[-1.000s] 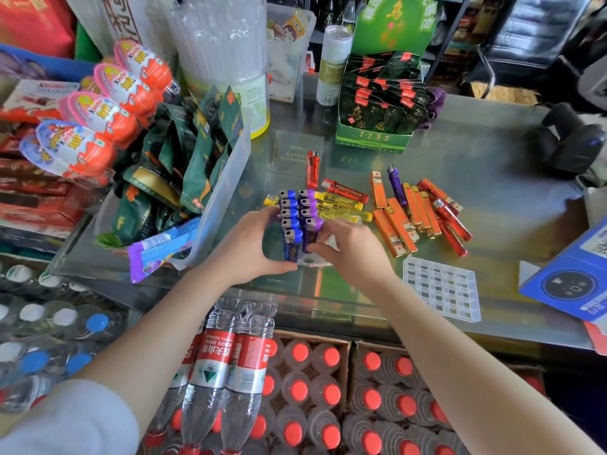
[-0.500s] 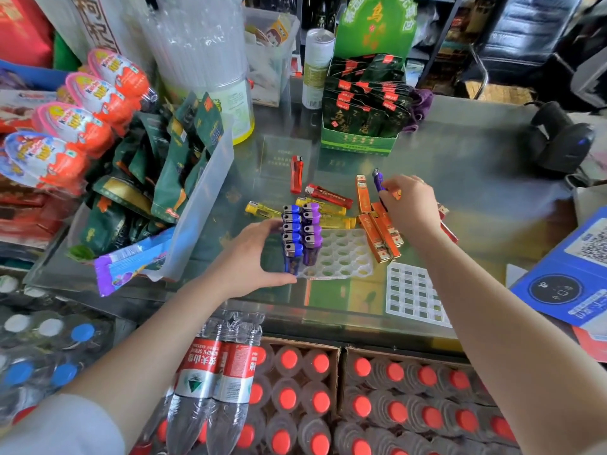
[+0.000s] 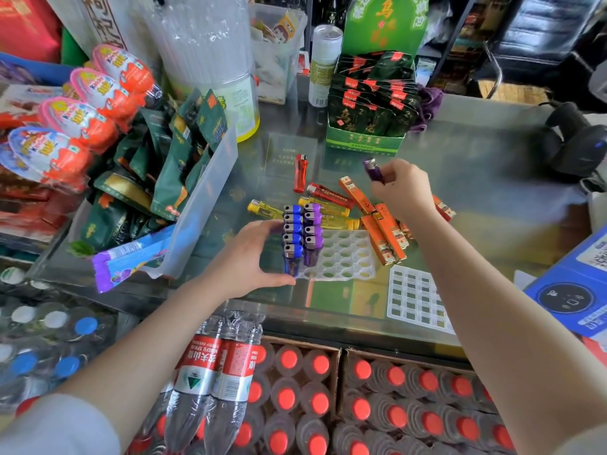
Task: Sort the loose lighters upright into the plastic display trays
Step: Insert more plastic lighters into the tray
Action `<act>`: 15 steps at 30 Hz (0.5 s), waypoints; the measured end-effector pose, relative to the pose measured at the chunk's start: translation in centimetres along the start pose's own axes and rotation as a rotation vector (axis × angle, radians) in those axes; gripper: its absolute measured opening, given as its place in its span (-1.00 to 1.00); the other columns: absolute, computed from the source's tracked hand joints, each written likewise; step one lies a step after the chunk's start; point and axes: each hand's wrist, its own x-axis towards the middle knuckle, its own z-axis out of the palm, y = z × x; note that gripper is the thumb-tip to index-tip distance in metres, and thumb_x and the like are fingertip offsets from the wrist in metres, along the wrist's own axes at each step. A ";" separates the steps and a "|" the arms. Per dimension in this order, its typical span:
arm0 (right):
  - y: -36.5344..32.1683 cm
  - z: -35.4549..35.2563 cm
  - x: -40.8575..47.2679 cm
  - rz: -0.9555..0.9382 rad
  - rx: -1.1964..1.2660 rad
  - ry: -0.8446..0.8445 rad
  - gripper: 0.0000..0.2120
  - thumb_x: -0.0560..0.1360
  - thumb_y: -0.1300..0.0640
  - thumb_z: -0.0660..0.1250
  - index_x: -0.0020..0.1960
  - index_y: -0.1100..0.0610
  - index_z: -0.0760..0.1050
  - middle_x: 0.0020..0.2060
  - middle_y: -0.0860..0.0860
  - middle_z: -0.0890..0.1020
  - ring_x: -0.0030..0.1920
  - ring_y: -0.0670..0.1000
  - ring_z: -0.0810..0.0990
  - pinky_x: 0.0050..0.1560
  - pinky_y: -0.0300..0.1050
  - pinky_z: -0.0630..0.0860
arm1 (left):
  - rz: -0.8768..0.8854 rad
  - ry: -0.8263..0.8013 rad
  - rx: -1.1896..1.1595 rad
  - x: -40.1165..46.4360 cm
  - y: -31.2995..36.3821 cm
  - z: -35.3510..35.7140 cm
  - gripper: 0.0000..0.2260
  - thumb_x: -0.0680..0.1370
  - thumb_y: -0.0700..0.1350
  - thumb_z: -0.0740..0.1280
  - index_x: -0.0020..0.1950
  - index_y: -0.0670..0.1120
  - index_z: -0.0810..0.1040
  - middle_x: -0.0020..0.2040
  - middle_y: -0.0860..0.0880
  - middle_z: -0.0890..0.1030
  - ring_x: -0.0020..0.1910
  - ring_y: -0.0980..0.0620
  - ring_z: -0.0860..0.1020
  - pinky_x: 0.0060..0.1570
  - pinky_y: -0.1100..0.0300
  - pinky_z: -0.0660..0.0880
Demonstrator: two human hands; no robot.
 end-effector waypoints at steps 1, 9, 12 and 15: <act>-0.3 -0.2 -0.7 -0.002 0.107 0.023 -0.90 0.42 0.21 0.32 -0.06 0.13 0.50 -0.22 0.00 0.56 -0.26 -0.03 0.50 -0.24 -0.19 0.40 | 0.001 0.002 0.002 0.0 0.0 0.0 -0.29 0.24 0.06 0.53 0.31 0.02 0.32 0.20 0.13 0.39 0.21 0.19 0.30 0.20 0.21 0.25; -2.6 0.5 -8.9 0.066 0.678 -0.405 -0.87 0.48 0.30 0.30 0.03 0.22 0.50 -0.46 0.03 0.51 -0.53 -0.09 0.45 -0.47 -0.28 0.44 | -0.008 0.026 0.009 -0.4 -0.6 0.5 -0.29 0.20 0.19 0.50 0.27 0.04 0.36 0.22 0.09 0.47 0.23 0.12 0.37 0.21 0.10 0.35; -2.6 2.0 -10.9 0.118 0.778 -0.400 -0.95 0.47 0.31 0.32 -0.09 0.20 0.50 -0.40 0.03 0.60 -0.47 -0.09 0.58 -0.38 -0.30 0.55 | -0.004 0.074 0.012 -1.2 -0.4 0.7 -0.29 0.21 0.14 0.52 0.28 -0.01 0.37 0.21 0.08 0.46 0.21 0.13 0.37 0.16 0.18 0.32; -2.7 2.9 -12.1 0.174 0.882 -0.372 -0.93 0.47 0.32 0.31 -0.12 0.17 0.49 -0.24 0.10 0.59 -0.43 -0.04 0.63 -0.32 -0.26 0.61 | -0.012 0.111 0.023 -1.9 -0.1 0.7 -0.31 0.21 0.10 0.54 0.26 -0.03 0.38 0.18 0.06 0.46 0.18 0.12 0.38 0.09 0.25 0.27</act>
